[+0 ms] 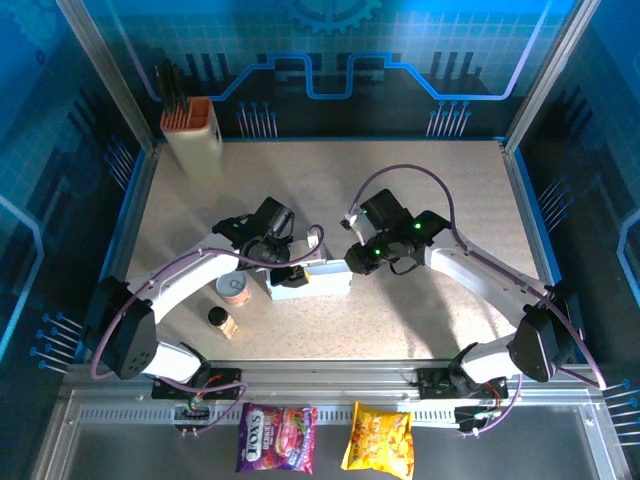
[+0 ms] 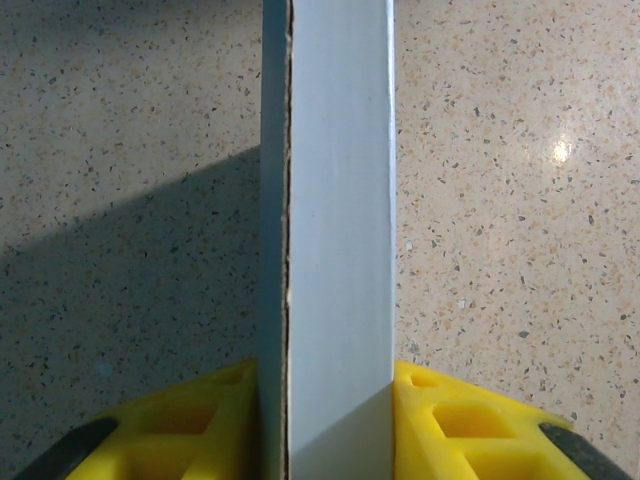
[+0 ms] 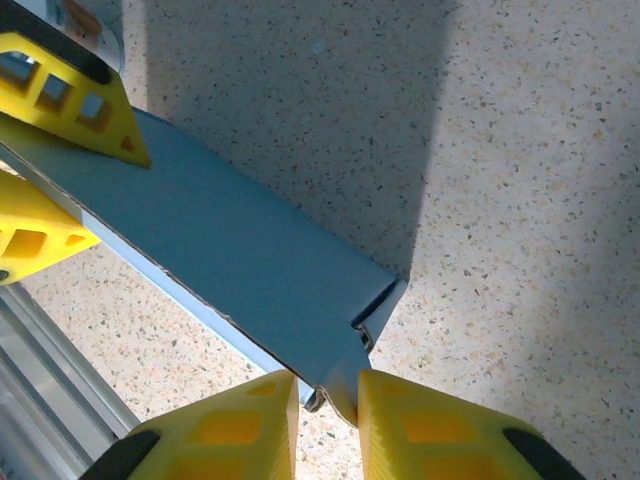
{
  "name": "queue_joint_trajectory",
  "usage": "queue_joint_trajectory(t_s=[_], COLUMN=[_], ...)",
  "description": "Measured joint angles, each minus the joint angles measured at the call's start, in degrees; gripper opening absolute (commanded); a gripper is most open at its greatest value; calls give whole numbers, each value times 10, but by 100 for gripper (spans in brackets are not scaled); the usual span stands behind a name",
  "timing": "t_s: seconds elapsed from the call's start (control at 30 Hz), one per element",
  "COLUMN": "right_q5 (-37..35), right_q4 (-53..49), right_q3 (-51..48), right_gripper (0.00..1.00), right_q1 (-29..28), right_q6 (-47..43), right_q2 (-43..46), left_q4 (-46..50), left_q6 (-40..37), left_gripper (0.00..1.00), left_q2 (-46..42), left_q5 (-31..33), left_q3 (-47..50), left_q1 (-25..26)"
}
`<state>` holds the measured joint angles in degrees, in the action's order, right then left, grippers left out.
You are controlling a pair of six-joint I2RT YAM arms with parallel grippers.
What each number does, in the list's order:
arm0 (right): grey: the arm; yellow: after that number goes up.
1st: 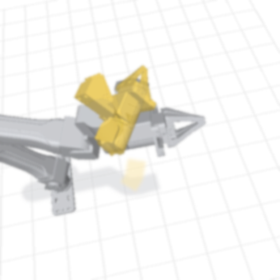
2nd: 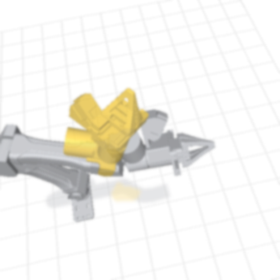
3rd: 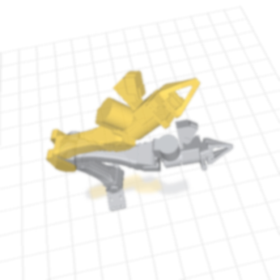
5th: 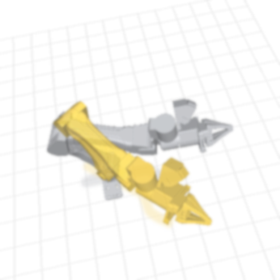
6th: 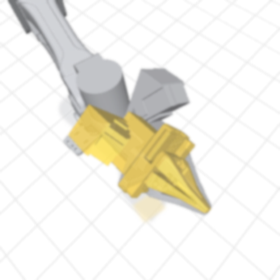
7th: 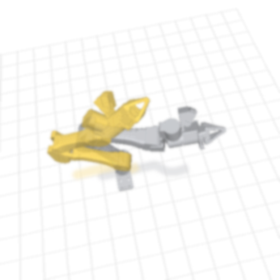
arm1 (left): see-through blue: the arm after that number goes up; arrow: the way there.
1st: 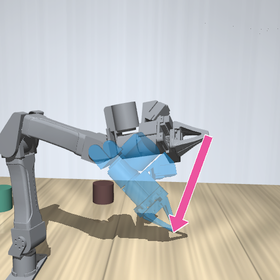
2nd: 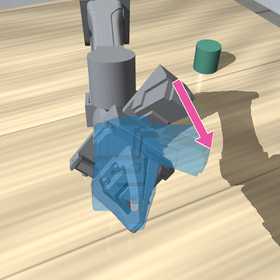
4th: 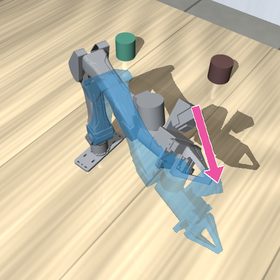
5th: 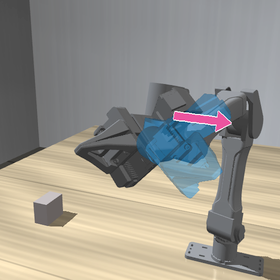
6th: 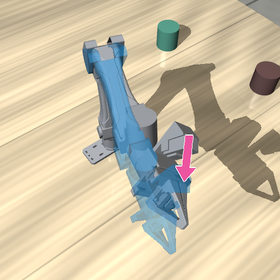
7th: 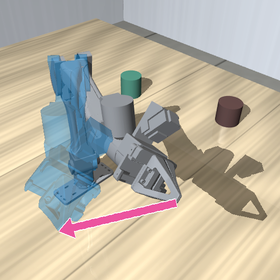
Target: Fold the paper box
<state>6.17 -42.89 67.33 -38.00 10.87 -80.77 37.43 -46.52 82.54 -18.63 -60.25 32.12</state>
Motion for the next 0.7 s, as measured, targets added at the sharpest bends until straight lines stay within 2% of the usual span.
queue_joint_trajectory(t_s=[0.33, 0.7], right_q5=[-33, -47], right_q4=[0, 2], right_q3=[0, 0], right_gripper=[23, 9], right_q1=[-19, -24], right_q6=[39, 113], right_q2=[0, 0], left_q4=[0, -3], left_q6=[0, 0], left_gripper=[34, 34], left_q2=[0, 0], left_q5=[0, 4], left_q3=[0, 0], left_q1=[0, 0])
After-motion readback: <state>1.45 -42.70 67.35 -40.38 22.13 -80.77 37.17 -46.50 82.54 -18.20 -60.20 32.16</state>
